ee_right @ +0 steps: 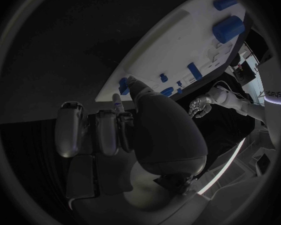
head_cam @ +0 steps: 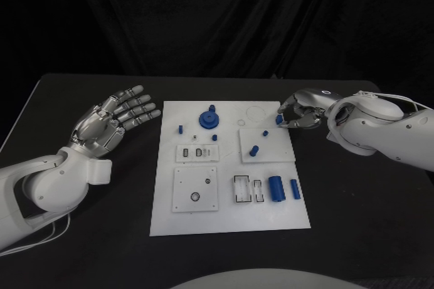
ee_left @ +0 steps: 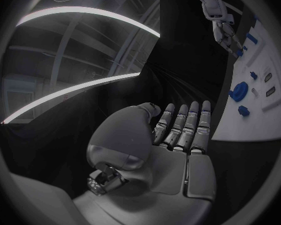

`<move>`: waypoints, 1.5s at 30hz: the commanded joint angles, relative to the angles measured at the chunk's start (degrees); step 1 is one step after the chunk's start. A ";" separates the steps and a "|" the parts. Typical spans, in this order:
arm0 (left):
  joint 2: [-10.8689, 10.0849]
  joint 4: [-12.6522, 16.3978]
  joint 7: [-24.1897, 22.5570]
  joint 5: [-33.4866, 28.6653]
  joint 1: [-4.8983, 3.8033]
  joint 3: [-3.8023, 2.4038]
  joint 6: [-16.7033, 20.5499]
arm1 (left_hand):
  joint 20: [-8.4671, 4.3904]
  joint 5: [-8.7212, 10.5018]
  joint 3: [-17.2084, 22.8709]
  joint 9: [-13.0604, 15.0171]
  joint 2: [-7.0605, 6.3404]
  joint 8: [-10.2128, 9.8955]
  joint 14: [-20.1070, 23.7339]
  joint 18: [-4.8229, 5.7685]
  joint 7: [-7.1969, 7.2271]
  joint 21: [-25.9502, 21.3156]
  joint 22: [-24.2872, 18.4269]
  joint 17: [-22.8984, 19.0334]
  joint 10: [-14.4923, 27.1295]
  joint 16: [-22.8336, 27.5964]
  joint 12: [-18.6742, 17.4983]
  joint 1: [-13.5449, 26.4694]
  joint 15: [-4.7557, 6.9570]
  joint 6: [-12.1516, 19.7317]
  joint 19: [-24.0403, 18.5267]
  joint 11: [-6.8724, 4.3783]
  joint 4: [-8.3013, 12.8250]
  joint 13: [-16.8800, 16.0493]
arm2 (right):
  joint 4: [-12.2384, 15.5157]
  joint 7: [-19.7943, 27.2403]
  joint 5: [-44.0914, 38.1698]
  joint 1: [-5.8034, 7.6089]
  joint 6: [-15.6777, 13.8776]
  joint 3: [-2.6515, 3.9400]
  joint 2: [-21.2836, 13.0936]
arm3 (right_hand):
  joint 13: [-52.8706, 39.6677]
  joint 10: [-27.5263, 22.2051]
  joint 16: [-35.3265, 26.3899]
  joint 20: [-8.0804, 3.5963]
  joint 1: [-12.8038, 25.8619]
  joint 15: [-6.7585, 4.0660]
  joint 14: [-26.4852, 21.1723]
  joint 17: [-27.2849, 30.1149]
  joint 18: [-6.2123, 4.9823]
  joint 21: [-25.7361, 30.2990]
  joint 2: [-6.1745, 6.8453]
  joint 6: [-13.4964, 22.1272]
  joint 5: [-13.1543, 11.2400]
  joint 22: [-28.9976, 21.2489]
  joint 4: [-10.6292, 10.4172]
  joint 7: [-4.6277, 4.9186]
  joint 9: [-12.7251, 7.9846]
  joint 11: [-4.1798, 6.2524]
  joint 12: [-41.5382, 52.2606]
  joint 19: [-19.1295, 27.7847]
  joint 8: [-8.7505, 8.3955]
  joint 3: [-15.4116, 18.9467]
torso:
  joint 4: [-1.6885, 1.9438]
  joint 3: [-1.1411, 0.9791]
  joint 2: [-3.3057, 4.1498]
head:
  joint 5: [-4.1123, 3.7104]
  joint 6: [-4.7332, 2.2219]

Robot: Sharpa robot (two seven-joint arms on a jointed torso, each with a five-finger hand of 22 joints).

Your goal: Assemble the parts on the task board

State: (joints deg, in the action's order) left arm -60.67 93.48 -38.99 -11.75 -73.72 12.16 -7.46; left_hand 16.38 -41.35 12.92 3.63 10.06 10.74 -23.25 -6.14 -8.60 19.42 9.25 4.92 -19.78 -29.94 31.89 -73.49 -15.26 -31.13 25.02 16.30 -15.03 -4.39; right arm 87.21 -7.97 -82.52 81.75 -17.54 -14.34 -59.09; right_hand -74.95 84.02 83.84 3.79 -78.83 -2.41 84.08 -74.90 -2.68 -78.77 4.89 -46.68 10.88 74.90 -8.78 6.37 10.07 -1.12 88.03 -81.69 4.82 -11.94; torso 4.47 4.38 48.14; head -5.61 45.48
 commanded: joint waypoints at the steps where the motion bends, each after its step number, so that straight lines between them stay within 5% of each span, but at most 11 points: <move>1: 0.04 0.04 -5.40 -0.37 0.11 -0.04 -0.70 | 0.04 -0.33 0.05 0.09 0.18 0.21 -0.02 1.03 -0.26 0.02 0.00 0.04 -0.11 -0.29 0.35 0.24 -0.07 -0.14 -0.31 0.20 -0.43 -0.08 | -0.29 -0.85 -0.05 -0.26 -0.07 0.01 0.20 | -9.88 0.81 -0.49 -0.10 -0.60 -0.21 3.58 -9.72 -1.18 0.23 0.12 -0.33 0.20 3.41 -0.07 0.12 0.08 0.06 -0.38 0.42 -0.07 -0.22 | 0.07 -0.01 0.03 | -0.03 0.01; 16: 0.01 -0.11 -5.31 -0.39 0.15 -0.04 -0.81 | 0.04 -0.34 0.05 0.09 0.17 0.19 -0.02 1.02 -0.26 0.03 0.00 0.04 -0.11 -0.31 0.36 0.23 -0.07 -0.09 -0.31 0.20 -0.48 -0.09 | -1.06 0.26 -0.05 -0.62 -1.97 0.02 1.20 | -9.98 0.88 -1.38 -0.07 -0.82 -0.21 3.38 -9.05 -1.25 0.86 0.09 -4.25 -0.40 3.21 -0.80 0.07 1.47 0.05 -0.37 0.48 2.02 0.32 | -0.01 -0.05 0.02 | 0.02 0.15; 25: 0.00 -0.19 -5.18 -0.40 0.17 -0.04 -0.83 | 0.04 -0.35 0.06 0.08 0.18 0.19 -0.01 1.02 -0.27 0.04 0.00 0.04 -0.11 -0.34 0.36 0.21 -0.07 -0.08 -0.31 0.20 -0.58 -0.09 | -1.26 0.83 -0.05 -0.69 -3.54 0.02 1.45 | -10.08 0.97 -1.59 -0.29 -1.58 -0.46 3.39 -8.89 -1.27 1.15 -0.47 -7.55 0.68 3.26 -0.78 -0.43 3.56 0.35 -0.34 0.37 5.34 0.64 | -0.03 -0.01 0.00 | 0.20 0.27; 37: -0.27 -0.16 -5.06 -0.45 0.19 -0.04 -0.81 | 0.04 -0.35 0.06 0.08 0.18 0.19 -0.01 1.02 -0.27 0.04 0.00 0.04 -0.11 -0.34 0.36 0.21 -0.07 -0.08 -0.31 0.20 -0.58 -0.09 | 0.12 2.82 -0.05 -0.67 -10.20 0.07 1.10 | -10.84 1.76 -0.96 -0.46 -3.64 -0.49 3.77 -9.41 -0.99 0.57 -2.15 -9.44 13.31 4.36 0.76 -1.13 8.23 0.24 -0.04 -0.52 11.81 -1.02 | 0.00 0.00 0.03 | 0.47 0.27; 45: -0.43 -0.02 -5.03 -0.58 0.20 -0.04 -0.63 | 0.04 -0.35 0.05 0.09 0.15 0.21 0.00 1.02 -0.28 0.05 0.01 0.04 -0.11 -0.38 0.37 0.19 -0.07 -0.14 -0.31 0.20 -0.71 -0.09 | 5.32 3.48 -0.13 0.05 -13.02 0.15 0.97 | -11.02 1.95 -0.73 -0.41 -3.74 -0.46 3.86 -9.60 -0.95 0.45 -1.84 -9.09 14.32 4.55 1.08 -1.08 8.80 0.19 0.04 -0.65 12.43 -1.21 | -0.08 -0.02 0.06 | 0.96 0.18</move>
State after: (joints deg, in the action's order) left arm -61.08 93.30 -39.00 -11.95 -73.62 12.16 -7.55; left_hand 16.38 -41.50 12.91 3.67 10.06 10.74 -23.25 -6.14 -8.59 19.42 9.25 4.93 -19.78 -29.94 31.88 -73.49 -15.26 -31.13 25.02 16.29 -15.33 -4.42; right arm 91.58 -5.64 -82.45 81.60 -26.84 -14.27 -58.23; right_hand -74.92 84.02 82.77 3.38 -82.37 -2.61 83.88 -74.94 -3.58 -78.04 3.46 -55.33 24.85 74.93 -7.64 5.74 16.14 -1.12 87.82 -82.11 14.98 -12.75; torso 4.43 4.37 48.18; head -4.74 45.68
